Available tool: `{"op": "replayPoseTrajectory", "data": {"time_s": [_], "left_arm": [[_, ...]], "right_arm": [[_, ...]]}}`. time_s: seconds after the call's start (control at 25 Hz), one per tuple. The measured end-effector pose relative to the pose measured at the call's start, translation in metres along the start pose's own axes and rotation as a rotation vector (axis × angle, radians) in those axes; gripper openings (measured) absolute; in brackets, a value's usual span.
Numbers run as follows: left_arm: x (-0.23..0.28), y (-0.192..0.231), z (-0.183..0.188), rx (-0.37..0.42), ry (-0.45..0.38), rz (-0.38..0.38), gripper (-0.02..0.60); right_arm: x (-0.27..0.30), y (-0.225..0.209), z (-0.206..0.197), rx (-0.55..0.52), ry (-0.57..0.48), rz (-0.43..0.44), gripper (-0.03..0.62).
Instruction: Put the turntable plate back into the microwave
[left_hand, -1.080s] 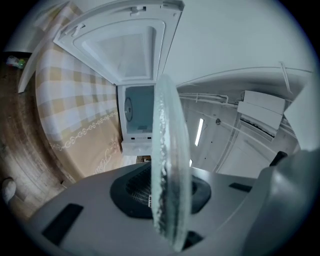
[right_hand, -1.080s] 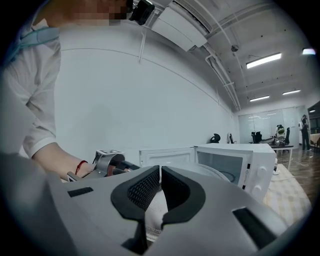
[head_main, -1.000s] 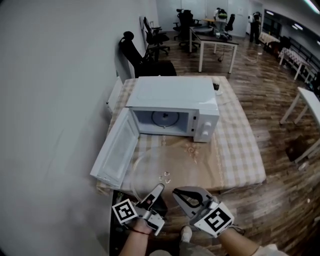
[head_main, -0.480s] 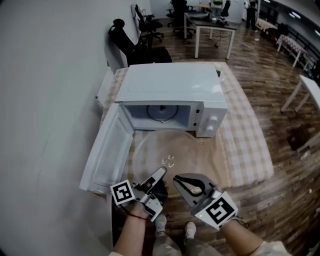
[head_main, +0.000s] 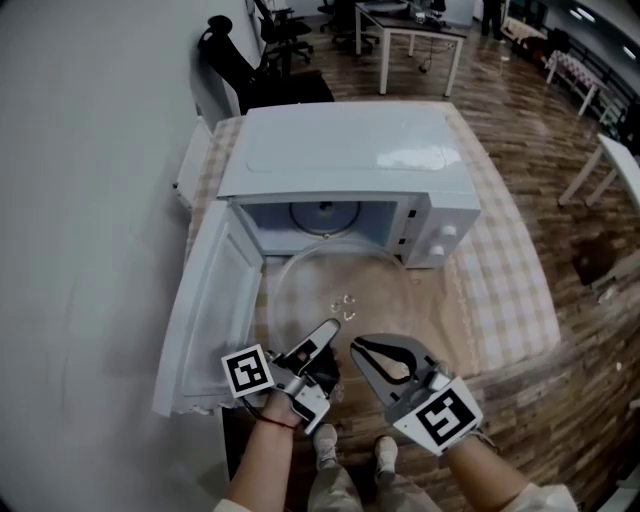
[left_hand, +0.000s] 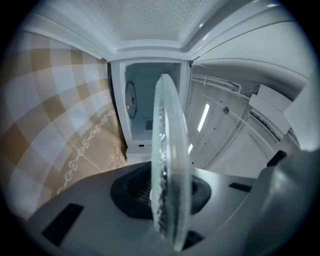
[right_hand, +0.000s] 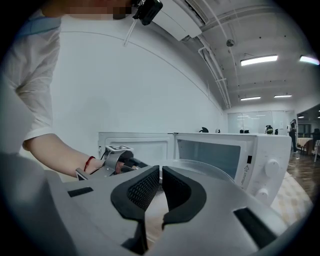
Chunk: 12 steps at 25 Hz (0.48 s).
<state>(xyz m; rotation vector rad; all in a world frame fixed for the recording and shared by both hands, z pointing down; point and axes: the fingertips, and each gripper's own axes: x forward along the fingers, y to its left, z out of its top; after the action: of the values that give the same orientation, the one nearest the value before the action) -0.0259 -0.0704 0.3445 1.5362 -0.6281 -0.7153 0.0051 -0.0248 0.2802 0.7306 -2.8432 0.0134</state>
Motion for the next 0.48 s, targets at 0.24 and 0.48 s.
{"op": "replayPoseTrajectory", "data": {"time_s": [0.24, 0.48], "left_arm": [[0.011, 0.014, 0.017, -0.007, 0.014, 0.021, 0.048], [0.018, 0.022, 0.039, -0.017, -0.010, 0.021, 0.048]], "right_arm": [[0.020, -0.008, 0.000, -0.079, 0.034, 0.014, 0.034], [0.021, -0.020, -0.016, -0.149, 0.106, -0.007, 0.034]]}}
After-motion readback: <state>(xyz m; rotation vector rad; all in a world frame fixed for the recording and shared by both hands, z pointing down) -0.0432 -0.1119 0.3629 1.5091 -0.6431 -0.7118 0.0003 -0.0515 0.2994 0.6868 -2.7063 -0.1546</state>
